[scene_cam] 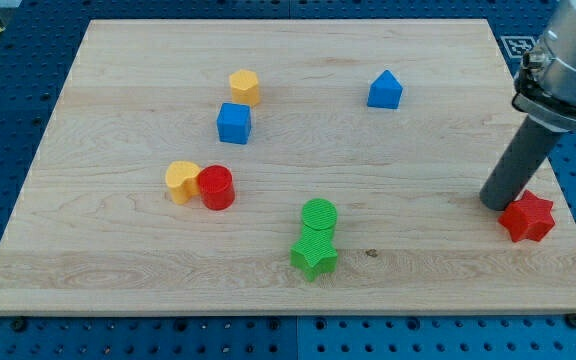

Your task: Point your arm to red circle

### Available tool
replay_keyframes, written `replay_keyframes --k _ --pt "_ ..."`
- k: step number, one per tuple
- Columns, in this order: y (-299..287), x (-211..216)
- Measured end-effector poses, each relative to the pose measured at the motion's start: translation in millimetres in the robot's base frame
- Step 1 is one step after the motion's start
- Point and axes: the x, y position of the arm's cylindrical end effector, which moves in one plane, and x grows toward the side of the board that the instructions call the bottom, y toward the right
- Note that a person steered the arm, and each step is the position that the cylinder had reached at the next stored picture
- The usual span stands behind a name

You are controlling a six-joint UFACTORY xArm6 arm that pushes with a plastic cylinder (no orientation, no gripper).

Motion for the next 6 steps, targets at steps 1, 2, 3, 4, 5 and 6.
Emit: replay_keyframes --k 1,2,3,4,5,6 --pt "-57.3 -0.1" --pt "-134.2 -9.4" --pt "-204.6 -37.7" --pt "-258.1 -43.1" --pt "-276.0 -43.1" --pt "-276.2 -40.3"
